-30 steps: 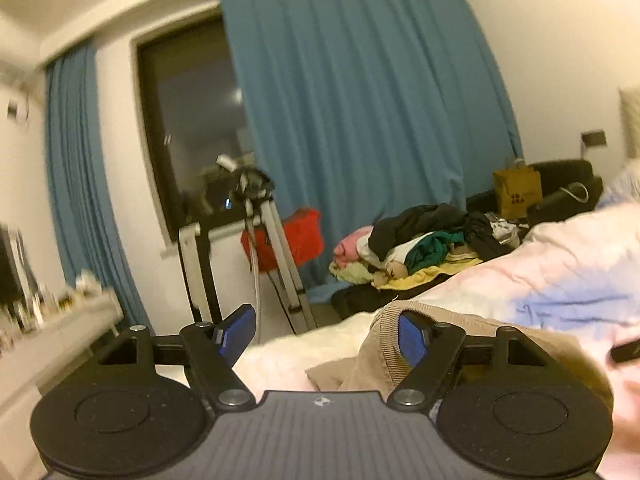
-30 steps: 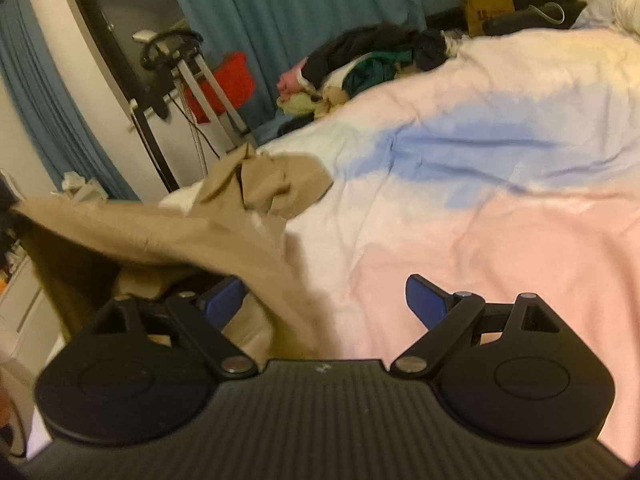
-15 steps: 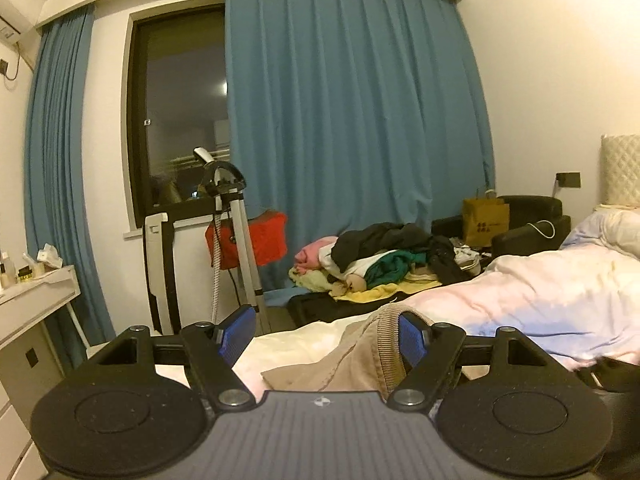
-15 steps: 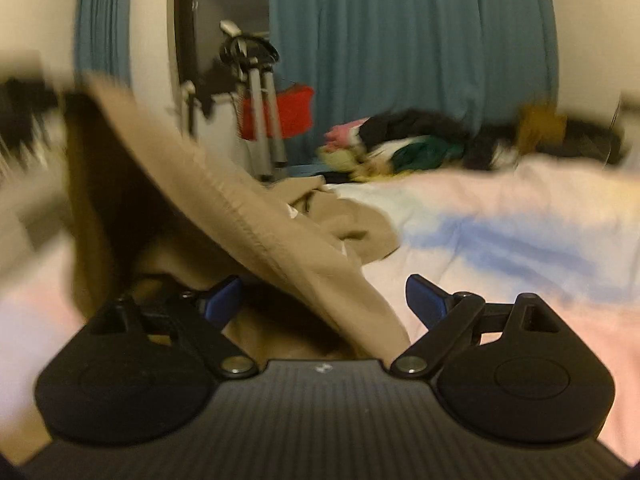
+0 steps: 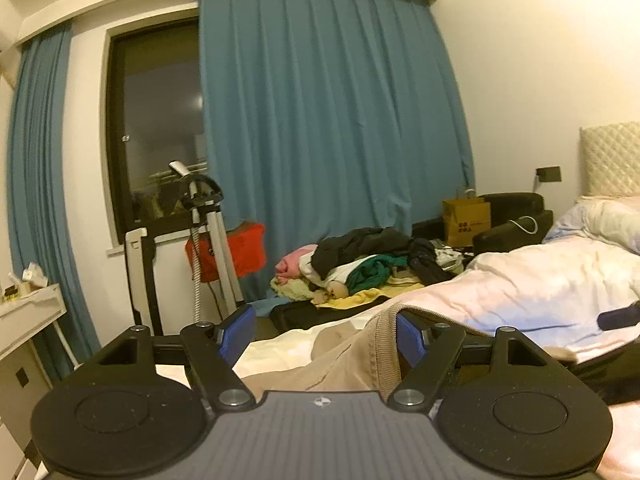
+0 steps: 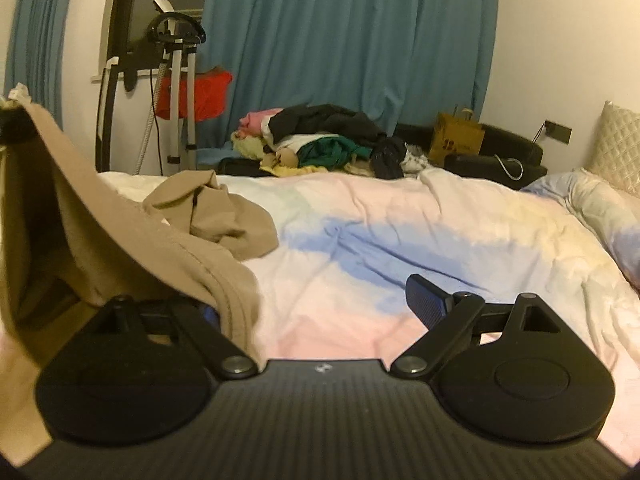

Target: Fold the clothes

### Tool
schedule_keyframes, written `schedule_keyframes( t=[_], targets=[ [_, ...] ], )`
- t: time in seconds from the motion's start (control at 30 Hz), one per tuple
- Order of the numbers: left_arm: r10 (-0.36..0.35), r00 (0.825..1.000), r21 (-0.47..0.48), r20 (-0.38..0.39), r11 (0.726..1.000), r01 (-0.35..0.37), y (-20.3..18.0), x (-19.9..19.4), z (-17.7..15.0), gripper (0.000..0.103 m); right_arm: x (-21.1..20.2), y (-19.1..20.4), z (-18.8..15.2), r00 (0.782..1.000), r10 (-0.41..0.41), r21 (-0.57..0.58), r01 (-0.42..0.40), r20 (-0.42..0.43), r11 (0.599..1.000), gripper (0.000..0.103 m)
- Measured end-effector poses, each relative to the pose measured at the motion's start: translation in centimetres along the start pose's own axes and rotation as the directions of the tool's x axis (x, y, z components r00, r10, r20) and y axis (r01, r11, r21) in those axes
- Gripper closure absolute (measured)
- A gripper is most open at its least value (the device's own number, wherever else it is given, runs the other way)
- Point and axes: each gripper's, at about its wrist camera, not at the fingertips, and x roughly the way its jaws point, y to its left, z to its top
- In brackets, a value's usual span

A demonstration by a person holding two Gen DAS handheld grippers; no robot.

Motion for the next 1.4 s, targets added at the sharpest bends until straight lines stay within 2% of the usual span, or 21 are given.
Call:
schedule_keyframes(
  t=[0.13, 0.3, 0.4, 0.5, 0.53, 0.63, 0.7, 0.77, 0.87, 0.97, 1.07, 1.23, 1.37, 1.4],
  targets=[
    [-0.027, 1.0, 0.001, -0.004, 1.0, 0.027, -0.3, -0.3, -0.2, 0.027, -1.5, -2.2, -0.5, 0.989, 0.121, 0.027, -0.119, -0.082, 0.993, 0.013],
    [-0.03, 1.0, -0.006, 0.001, 1.0, 0.03, -0.4, -0.6, -0.3, 0.027, -1.1, -3.8, -1.9, 0.978, 0.134, 0.057, -0.127, -0.161, 0.99, 0.013],
    [0.015, 0.999, -0.051, 0.03, 0.999, -0.013, 0.4, -1.2, -0.1, 0.028, 1.1, -3.0, -3.7, 0.939, 0.2, 0.115, -0.174, -0.281, 0.978, 0.013],
    [0.07, 0.997, -0.138, 0.045, 0.988, -0.063, 2.2, -1.7, 0.4, 0.028, 3.2, -1.3, -5.6, 0.9, 0.21, 0.131, -0.172, -0.383, 0.976, 0.013],
    [0.081, 0.996, -0.167, 0.04, 0.983, -0.073, 2.9, -1.7, 0.5, 0.028, 3.4, -1.0, -6.0, 0.897, 0.206, 0.14, -0.163, -0.391, 0.977, 0.013],
    [0.081, 0.997, -0.199, -0.014, 0.977, -0.082, 4.8, -1.6, 0.3, 0.028, 2.9, -1.3, -6.2, 0.917, 0.182, 0.186, -0.121, -0.355, 0.975, 0.013],
    [0.008, 0.997, -0.187, -0.081, 0.982, -0.023, 5.7, -1.2, -0.2, 0.028, 2.6, -1.6, -6.2, 0.93, 0.165, 0.219, -0.094, -0.329, 0.971, 0.013],
    [-0.057, 0.99, -0.141, -0.132, 0.989, 0.038, 5.6, -1.1, -0.8, 0.026, 2.2, -2.8, -6.1, 0.94, 0.169, 0.289, -0.081, -0.295, 0.954, 0.013],
    [-0.145, 0.971, 0.012, -0.191, 0.989, 0.151, 3.1, -1.4, -2.0, 0.024, 2.0, -4.2, -6.3, 0.941, 0.191, 0.382, -0.073, -0.281, 0.921, 0.013],
    [-0.193, 0.952, 0.184, -0.237, 0.953, 0.239, -1.3, -1.3, -4.0, 0.021, 1.9, -4.8, -6.3, 0.941, 0.2, 0.426, -0.068, -0.274, 0.902, 0.013],
    [-0.178, 0.939, 0.335, -0.293, 0.901, 0.275, -6.0, -0.5, -6.9, 0.021, 2.2, -4.9, -6.5, 0.938, 0.216, 0.452, -0.075, -0.269, 0.889, 0.013],
    [-0.046, 0.964, 0.455, -0.262, 0.875, 0.165, -7.6, 3.0, -9.2, 0.02, 2.5, -4.4, -6.8, 0.93, 0.225, 0.439, -0.08, -0.29, 0.895, 0.013],
    [0.058, 0.973, 0.541, -0.223, 0.838, 0.074, -8.8, 5.9, -11.0, 0.02, 3.3, -3.6, -7.2, 0.92, 0.234, 0.405, -0.092, -0.316, 0.909, 0.013],
    [0.092, 0.977, 0.547, -0.195, 0.837, 0.03, -8.6, 6.1, -11.0, 0.02, 3.5, -3.4, -7.3, 0.917, 0.236, 0.397, -0.096, -0.322, 0.913, 0.013]
  ],
)
